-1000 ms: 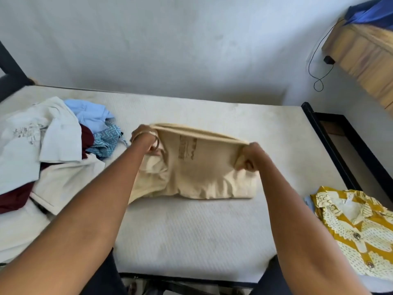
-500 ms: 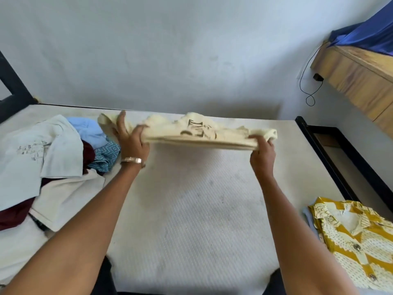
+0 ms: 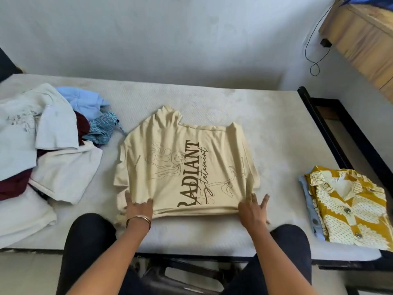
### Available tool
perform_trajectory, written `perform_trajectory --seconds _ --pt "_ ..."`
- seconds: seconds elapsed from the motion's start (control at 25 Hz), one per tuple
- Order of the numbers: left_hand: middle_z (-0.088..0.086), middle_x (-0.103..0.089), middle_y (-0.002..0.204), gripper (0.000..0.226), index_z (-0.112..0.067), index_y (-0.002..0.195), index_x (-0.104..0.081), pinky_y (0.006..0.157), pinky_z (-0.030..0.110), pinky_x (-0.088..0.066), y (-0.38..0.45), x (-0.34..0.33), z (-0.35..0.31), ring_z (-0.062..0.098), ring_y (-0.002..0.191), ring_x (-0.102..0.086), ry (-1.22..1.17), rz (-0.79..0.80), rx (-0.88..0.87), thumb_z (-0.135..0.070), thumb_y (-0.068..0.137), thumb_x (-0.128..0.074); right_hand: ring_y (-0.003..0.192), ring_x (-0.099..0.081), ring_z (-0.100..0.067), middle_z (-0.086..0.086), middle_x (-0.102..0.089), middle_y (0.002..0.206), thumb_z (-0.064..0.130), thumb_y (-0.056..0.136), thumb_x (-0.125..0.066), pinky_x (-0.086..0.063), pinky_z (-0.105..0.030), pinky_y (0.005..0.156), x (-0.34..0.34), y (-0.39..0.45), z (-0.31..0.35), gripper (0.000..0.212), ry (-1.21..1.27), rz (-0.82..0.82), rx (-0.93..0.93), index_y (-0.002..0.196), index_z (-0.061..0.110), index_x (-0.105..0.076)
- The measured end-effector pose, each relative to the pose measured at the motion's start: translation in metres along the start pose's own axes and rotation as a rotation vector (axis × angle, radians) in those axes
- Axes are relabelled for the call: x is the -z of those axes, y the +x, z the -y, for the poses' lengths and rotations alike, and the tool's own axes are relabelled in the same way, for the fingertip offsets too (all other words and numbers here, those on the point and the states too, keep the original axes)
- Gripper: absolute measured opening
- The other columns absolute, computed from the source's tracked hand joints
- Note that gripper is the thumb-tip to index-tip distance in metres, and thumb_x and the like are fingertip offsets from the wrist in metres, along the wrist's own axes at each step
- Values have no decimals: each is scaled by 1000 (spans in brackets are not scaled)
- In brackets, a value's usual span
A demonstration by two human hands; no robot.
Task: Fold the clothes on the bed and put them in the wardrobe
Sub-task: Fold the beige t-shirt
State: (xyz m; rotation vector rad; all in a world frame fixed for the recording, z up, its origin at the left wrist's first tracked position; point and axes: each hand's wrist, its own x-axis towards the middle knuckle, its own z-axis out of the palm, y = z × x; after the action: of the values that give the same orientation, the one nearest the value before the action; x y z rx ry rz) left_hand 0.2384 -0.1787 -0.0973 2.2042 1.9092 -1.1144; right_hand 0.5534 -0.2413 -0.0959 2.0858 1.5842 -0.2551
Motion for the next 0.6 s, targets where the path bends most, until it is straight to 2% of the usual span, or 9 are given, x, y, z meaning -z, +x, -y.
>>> perform_trajectory --seconds 0.04,0.12,0.2,0.28,0.36,0.4,0.48,0.56,0.6 --pt "-7 -64 119 74 -25 153 -11 111 67 2 -3 1 -1 25 117 -57 -12 77 -17 -4 88 -40 137 -41 -31 -9 -60 129 8 93 -53 0 -73 111 5 -2 1 20 -30 10 -13 97 23 -67" --pt "-1 -55 134 85 -27 152 10 107 69 -20 -3 7 -1 30 120 -55 -32 214 -17 -11 91 -46 100 -66 -22 5 -67 85 9 90 -56 -10 -71 111 15 -2 0 18 -117 70 -44 94 23 -66" --pt "9 -51 140 86 -31 150 18 103 69 -28 0 15 -1 37 118 -57 37 348 37 -18 94 -46 87 -68 -21 6 -68 81 8 89 -53 -23 -69 103 20 -4 -4 19 -210 222 -37 99 19 -65" --pt "12 -52 140 70 -31 153 0 105 71 -21 -2 23 -5 38 123 -54 249 513 80 -27 97 -42 88 -66 -25 1 -68 97 4 89 -48 -32 -64 95 15 -6 -17 27 -132 349 -33 111 15 -60" --pt "9 -49 143 49 -22 145 -37 104 74 -11 1 27 -17 39 131 -44 431 589 56 -34 98 -40 90 -61 -26 -3 -60 103 3 90 -45 -40 -55 94 7 3 -33 25 209 300 -107 110 15 -53" --pt "9 -52 140 44 -20 138 -47 103 76 -9 3 28 -26 41 129 -45 393 520 11 -31 96 -44 92 -59 -27 -5 -58 104 3 90 -44 -44 -50 94 4 10 -41 19 413 208 -193 105 13 -51" --pt "7 -57 130 43 -20 132 -53 103 71 -17 7 25 -44 38 121 -51 185 219 -96 -19 89 -54 104 -54 -31 -13 -56 115 10 93 -48 -49 -47 92 -4 22 -48 16 729 35 -336 108 8 -50" --pt "5 -51 130 52 -21 133 -45 100 55 -34 6 20 -61 29 121 -49 -4 -51 -201 -19 85 -63 121 -43 -35 -15 -46 131 25 92 -62 -43 -49 99 -8 29 -41 43 880 84 -436 126 5 -44" --pt "6 -46 131 58 -22 135 -39 96 49 -39 4 14 -69 28 121 -47 -39 -105 -243 -19 83 -66 126 -40 -35 -15 -43 135 32 89 -68 -37 -50 101 -13 30 -37 55 887 149 -477 130 6 -41"
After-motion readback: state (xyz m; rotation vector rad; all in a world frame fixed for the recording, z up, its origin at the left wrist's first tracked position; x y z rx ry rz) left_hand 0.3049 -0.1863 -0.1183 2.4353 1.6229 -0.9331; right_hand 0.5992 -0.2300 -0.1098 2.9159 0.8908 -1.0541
